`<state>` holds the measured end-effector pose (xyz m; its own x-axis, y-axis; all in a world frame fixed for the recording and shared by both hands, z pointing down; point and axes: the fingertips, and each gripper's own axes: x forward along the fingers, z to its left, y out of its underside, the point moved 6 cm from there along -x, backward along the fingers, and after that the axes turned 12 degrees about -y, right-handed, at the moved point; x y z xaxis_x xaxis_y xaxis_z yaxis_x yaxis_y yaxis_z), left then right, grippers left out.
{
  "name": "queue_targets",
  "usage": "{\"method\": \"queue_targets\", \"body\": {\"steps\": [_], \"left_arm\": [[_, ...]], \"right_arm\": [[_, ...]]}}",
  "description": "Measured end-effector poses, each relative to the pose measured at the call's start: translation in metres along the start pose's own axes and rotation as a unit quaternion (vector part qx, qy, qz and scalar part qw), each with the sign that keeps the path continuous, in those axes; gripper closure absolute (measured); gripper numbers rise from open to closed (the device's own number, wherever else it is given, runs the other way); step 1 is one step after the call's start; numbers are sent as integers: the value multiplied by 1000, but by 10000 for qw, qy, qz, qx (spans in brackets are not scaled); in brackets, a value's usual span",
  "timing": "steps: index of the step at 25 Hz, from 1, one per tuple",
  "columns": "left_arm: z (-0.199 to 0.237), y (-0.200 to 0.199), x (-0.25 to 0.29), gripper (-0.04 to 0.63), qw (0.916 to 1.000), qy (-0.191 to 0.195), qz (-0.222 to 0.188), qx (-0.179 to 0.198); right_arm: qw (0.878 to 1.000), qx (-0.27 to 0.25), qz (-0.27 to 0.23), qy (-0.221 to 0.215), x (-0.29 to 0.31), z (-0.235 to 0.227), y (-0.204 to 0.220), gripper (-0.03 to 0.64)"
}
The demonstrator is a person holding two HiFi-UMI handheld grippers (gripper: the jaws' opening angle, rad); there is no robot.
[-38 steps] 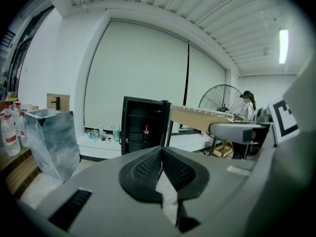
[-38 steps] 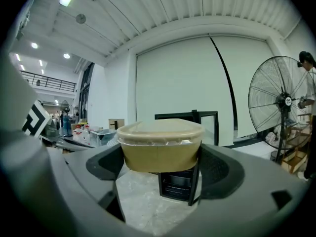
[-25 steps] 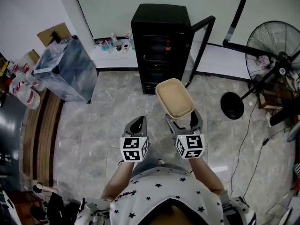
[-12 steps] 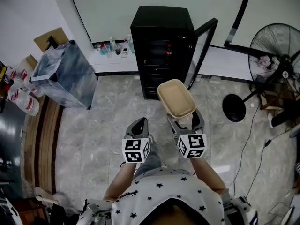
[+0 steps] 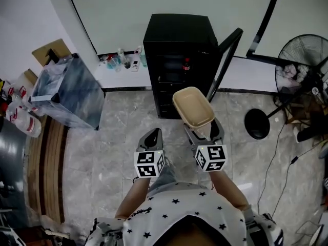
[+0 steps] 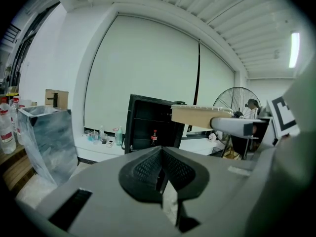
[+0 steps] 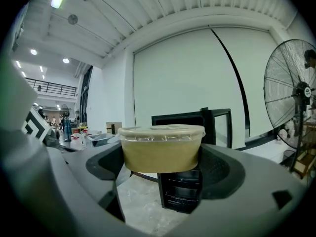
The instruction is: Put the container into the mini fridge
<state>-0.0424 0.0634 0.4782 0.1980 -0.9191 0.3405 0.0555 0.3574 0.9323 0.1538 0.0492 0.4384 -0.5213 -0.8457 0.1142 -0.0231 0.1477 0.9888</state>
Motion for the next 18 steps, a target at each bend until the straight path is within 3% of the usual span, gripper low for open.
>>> {"method": "queue_targets", "body": {"steps": [18], "left_arm": [[66,-53,124,583,9987,485,80,147]], "right_arm": [[9988,-21,21,493,135,-35,-19,147]]}}
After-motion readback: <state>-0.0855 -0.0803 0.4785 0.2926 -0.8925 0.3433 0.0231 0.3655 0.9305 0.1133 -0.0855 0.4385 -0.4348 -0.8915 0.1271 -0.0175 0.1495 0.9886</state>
